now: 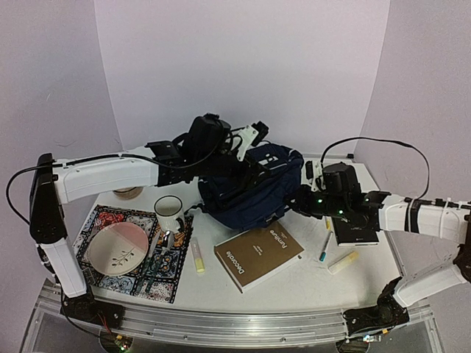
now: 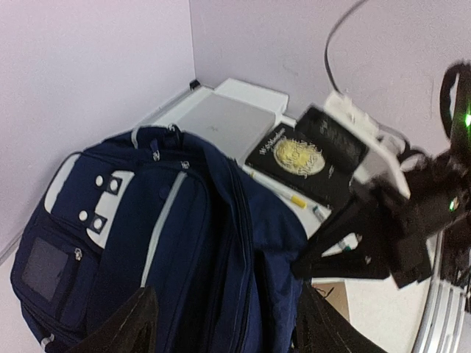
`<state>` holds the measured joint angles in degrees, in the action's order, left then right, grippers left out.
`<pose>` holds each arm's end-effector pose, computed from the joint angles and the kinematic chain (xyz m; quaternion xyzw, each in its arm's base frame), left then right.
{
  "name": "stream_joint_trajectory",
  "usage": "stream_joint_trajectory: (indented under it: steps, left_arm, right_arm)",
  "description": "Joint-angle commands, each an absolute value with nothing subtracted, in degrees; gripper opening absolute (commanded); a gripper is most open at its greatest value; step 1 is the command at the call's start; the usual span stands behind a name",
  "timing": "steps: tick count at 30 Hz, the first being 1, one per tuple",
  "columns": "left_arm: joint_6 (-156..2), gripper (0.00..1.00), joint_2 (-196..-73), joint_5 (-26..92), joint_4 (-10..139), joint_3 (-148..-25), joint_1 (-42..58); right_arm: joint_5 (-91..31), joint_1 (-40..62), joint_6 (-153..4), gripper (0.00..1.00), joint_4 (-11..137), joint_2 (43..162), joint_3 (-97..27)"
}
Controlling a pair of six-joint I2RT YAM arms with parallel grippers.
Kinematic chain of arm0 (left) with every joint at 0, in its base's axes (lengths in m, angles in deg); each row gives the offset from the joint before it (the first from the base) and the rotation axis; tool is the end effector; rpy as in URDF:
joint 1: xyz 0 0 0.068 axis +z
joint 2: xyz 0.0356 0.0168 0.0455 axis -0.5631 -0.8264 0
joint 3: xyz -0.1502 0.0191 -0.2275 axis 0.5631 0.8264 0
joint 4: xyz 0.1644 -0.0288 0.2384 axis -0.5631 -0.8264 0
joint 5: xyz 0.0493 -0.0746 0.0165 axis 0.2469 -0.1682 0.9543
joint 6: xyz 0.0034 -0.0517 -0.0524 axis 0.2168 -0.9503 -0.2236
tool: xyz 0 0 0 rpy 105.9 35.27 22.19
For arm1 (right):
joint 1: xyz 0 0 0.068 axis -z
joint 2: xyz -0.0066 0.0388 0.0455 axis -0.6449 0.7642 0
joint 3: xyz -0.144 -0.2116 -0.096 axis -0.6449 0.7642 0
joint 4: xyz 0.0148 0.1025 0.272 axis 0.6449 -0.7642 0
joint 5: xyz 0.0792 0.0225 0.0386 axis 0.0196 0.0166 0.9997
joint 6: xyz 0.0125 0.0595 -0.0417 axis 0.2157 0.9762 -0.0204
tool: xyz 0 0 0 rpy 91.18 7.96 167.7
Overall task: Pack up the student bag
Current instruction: Unzip the largest pocket of the student bag, then adjust the student bag at the center of the board.
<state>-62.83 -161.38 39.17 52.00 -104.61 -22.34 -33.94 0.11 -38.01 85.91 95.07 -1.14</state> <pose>0.2640 -0.4050 0.3245 0.4197 0.7157 -0.2688 0.4892 0.2624 0.2254 0.2494 0.0012 0.7631 0.4459 0.4679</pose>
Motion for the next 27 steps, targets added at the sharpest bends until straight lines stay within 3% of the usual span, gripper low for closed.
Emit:
stream_joint_trajectory:
  steps: [1, 14, 23, 27]
  left_arm:
    - [-59.5, 0.67, -161.1, 38.9, 50.0, -102.9, -22.4]
    - [-55.2, 0.56, -168.4, 46.5, 47.0, -107.3, -22.5]
    - [-52.8, 0.01, -171.8, 60.4, 46.9, -111.7, -22.2]
    - [-48.0, 0.00, -173.4, 67.6, 47.0, -115.5, -21.6]
  right_arm:
    - [-34.2, 0.1, -41.2, 0.00, 88.3, 92.9, -5.6]
    - [-34.4, 0.1, -42.7, 0.00, 86.0, 92.8, -6.9]
    - [-36.0, 0.1, -43.1, 0.00, 84.6, 92.9, -5.9]
    - [-40.5, 0.1, -43.3, 0.00, 82.0, 92.1, -5.2]
